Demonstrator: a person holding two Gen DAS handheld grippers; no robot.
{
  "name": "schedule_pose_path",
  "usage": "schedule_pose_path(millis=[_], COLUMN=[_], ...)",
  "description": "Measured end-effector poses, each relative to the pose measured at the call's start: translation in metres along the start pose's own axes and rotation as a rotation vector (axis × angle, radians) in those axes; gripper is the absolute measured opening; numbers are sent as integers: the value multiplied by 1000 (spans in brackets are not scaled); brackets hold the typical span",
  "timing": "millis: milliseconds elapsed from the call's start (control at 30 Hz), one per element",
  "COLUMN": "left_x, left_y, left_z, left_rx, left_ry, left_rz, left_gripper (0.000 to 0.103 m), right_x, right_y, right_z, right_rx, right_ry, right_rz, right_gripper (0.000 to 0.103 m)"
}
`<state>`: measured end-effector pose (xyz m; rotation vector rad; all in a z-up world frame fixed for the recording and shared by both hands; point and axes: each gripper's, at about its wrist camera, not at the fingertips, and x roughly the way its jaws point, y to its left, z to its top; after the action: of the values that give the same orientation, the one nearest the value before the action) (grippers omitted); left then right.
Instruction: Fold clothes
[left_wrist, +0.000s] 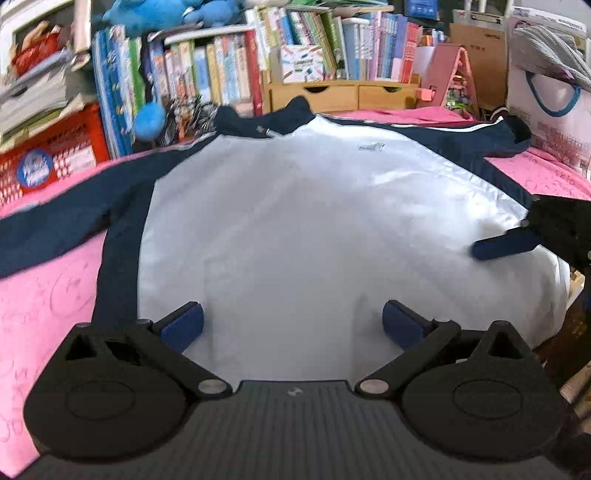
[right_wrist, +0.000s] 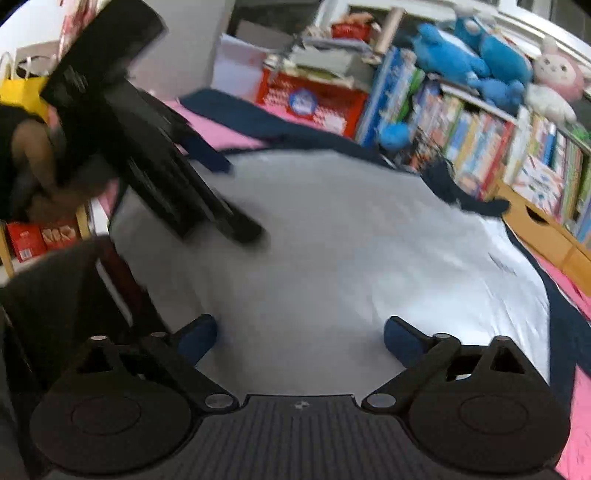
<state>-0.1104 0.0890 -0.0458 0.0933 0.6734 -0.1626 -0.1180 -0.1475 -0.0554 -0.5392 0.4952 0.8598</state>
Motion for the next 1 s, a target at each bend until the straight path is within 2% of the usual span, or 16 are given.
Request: schedule_pose_path(millis=[233, 333, 433, 567, 667, 733, 800, 833, 900, 1000], left_x=[-26, -38, -56, -77, -54, -26, 0, 8, 9, 6], left_y=[37, 46, 52, 45, 37, 32, 29, 26, 20, 7], left_z=[-26, -24, -9, 28, 60, 75, 80, 78, 70, 58], left_rx=[-10, -27, -42, 42, -43, -144, -227, -258, -264, -214], left_ry=[-7, 49, 110, -32, -68, 23, 154, 195, 208, 219], left_rz=[20, 8, -3, 73, 123, 149, 131, 118, 99, 126], left_gripper=[103, 103, 103, 103, 103, 103, 103, 103, 103, 103], right_x=[-20, -27, -44, -66, -60, -53, -45, -42, -38, -29], right_y=[-42, -59, -69, -83, -85, -86, -85, -82, -74, -60], right_z=[-38, -45, -36, -23, 6, 26, 39, 41, 41, 35], right_rx=[-37, -38, -14, 18, 138, 238, 345, 392, 468, 495], right_ry=[112, 168, 177, 180, 81, 27, 3, 2, -2, 15], right_rz=[-192, -260, -273, -294, -339, -357, -370, -366, -354, -341], right_gripper=[103, 103, 103, 103, 103, 103, 103, 103, 103, 103])
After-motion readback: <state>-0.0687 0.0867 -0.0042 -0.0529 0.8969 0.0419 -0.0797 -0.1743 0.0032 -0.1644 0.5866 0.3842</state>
